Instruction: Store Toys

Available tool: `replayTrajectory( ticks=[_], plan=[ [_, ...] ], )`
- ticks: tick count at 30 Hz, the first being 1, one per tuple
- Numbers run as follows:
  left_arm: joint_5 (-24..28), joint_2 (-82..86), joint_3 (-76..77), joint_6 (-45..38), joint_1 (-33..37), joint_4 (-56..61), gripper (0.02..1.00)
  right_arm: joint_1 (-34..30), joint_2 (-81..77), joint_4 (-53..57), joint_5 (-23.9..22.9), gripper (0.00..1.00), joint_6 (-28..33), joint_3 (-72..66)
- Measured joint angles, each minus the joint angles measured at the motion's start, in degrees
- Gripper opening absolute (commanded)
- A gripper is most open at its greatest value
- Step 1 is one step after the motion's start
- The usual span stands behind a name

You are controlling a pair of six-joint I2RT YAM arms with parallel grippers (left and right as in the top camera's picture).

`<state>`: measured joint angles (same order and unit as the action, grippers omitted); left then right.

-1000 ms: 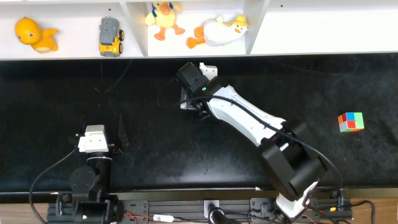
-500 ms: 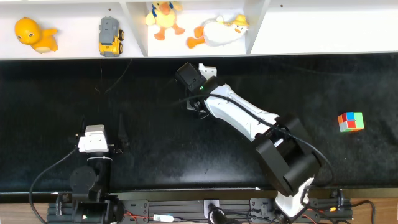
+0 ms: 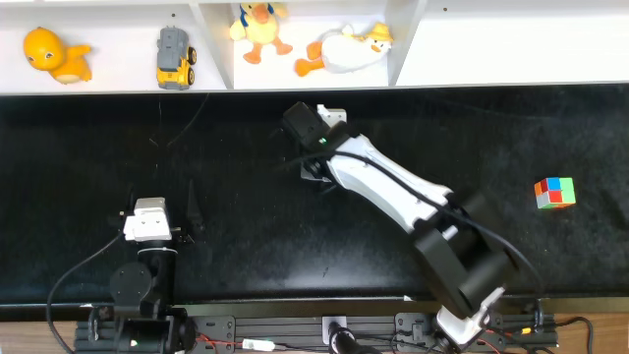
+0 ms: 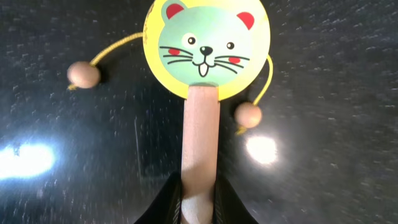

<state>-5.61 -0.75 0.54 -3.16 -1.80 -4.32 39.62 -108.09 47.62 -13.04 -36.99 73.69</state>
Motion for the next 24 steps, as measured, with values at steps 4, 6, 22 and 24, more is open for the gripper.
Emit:
replayTrajectory(
  ticks=[4, 6, 22, 24],
  plan=[
    [0.00, 0.02, 0.00, 0.00, 0.00, 0.04, 0.996, -2.43, 12.20, 0.35, -0.04, 0.053, 0.92, -9.88],
    [-0.02, 0.00, 0.00, 0.00, 0.00, 0.02, 0.998, -5.40, 19.19, 0.50, 0.68, 0.042, 1.18, -15.76],
    [0.00, 0.00, 0.00, 0.00, 0.00, 0.02, 0.996, -32.44, 25.27, 8.22, 5.53, 0.077, 35.56, -7.63],
    [-0.02, 0.00, 0.00, 0.00, 0.00, 0.02, 0.996, -32.46, 21.64, 8.07, 5.46, 0.069, 37.81, -3.91]
  ],
)
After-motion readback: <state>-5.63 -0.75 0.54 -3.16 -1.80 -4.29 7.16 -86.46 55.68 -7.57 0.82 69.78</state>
